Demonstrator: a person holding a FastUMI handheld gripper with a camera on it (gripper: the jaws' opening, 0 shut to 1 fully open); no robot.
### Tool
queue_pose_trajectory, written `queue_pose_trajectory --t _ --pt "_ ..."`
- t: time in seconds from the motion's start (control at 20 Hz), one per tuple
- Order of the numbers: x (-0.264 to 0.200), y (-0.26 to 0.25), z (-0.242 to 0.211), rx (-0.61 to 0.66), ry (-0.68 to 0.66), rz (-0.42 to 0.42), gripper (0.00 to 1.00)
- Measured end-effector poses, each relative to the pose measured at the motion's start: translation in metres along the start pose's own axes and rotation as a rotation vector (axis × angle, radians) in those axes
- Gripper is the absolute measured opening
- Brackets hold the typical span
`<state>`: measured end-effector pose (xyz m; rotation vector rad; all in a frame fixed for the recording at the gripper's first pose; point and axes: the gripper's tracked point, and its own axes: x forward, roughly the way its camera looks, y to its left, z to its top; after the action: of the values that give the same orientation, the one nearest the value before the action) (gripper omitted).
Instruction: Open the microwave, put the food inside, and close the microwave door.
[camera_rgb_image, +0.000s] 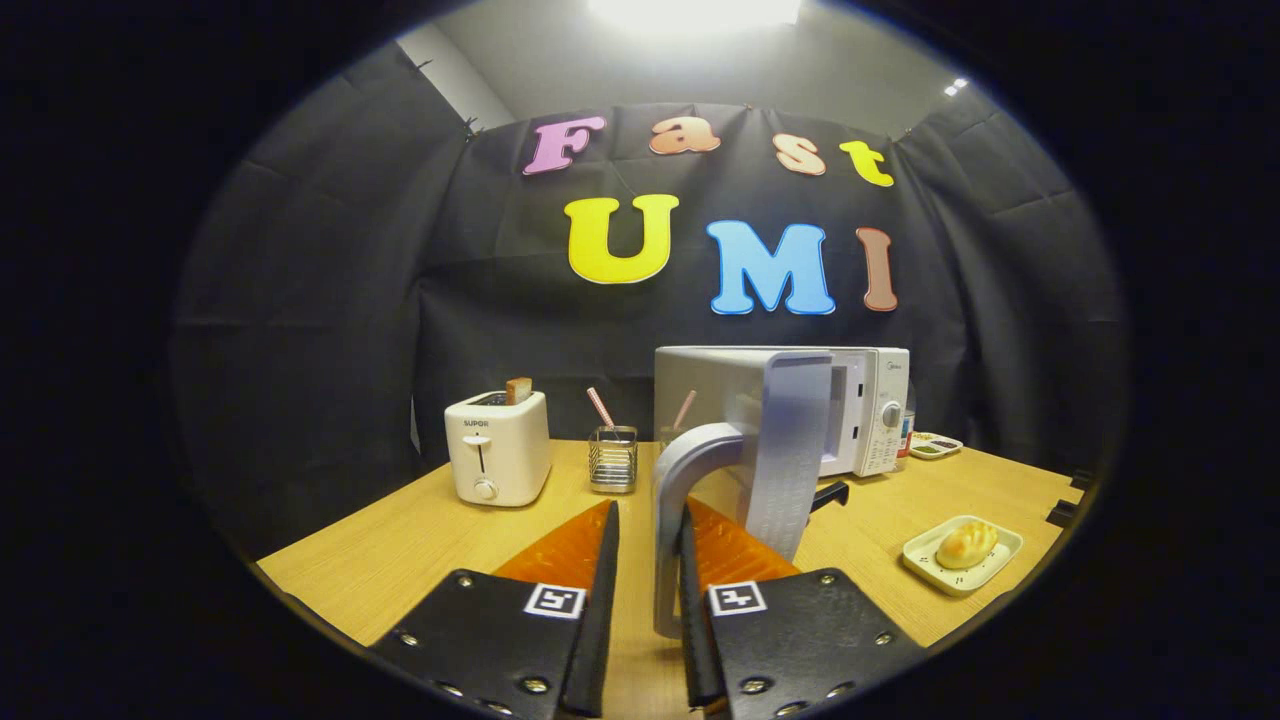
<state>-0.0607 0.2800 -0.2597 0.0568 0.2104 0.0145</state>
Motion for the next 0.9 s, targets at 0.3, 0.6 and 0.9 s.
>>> queue_pose_trajectory --t 0.3,0.6,0.9 --pt "-0.029 0.002 -0.002 0.006 0.084 0.174 0.96" --pt "-0.090 -0.048 0.023 0.026 -0.011 0.410 0.98" --pt "-0.060 -0.181 -0.013 -0.007 0.044 0.311 0.97"
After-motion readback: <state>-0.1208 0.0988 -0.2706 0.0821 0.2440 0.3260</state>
